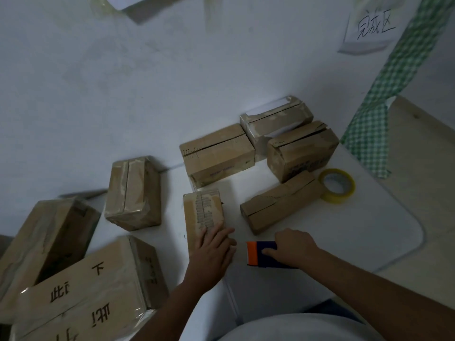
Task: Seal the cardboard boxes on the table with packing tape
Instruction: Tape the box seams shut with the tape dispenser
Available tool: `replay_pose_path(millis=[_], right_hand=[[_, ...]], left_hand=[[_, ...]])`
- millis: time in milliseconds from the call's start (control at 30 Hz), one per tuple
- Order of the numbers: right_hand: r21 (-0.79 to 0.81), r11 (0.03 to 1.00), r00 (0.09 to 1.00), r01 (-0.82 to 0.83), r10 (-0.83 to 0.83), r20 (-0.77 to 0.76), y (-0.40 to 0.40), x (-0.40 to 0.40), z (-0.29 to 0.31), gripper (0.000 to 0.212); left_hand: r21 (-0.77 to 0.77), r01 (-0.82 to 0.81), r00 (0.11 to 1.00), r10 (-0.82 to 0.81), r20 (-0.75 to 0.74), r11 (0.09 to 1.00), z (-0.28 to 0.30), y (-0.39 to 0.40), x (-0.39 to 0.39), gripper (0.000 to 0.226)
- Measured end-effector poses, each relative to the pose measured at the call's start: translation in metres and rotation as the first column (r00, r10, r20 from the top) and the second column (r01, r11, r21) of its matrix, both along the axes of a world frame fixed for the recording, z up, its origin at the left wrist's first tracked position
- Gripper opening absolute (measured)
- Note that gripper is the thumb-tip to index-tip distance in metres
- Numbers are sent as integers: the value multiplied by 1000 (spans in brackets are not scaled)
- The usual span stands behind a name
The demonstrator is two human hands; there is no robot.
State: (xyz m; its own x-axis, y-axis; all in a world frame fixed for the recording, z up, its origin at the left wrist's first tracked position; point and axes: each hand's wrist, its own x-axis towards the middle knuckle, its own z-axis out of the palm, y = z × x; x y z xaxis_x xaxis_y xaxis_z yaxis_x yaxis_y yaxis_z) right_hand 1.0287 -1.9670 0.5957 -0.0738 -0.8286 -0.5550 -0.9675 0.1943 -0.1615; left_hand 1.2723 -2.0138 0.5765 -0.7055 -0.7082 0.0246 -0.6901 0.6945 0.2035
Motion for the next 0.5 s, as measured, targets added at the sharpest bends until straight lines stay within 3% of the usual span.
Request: replay_pose_path(millis=[133,333,500], right_hand=[[-15,997,997,71,-70,25,-7,12,-5,56],[-2,986,978,167,-166,-126,14,-43,-11,51],[-67,963,965,260,-262,-22,33,-42,-30,38]], left_hand=[[16,-23,1000,23,12,1000,0,0,0,39],[27,-28,997,29,-67,999,-6,-1,8,35],[28,-16,996,19,-93,999,-7,-2,5,38]])
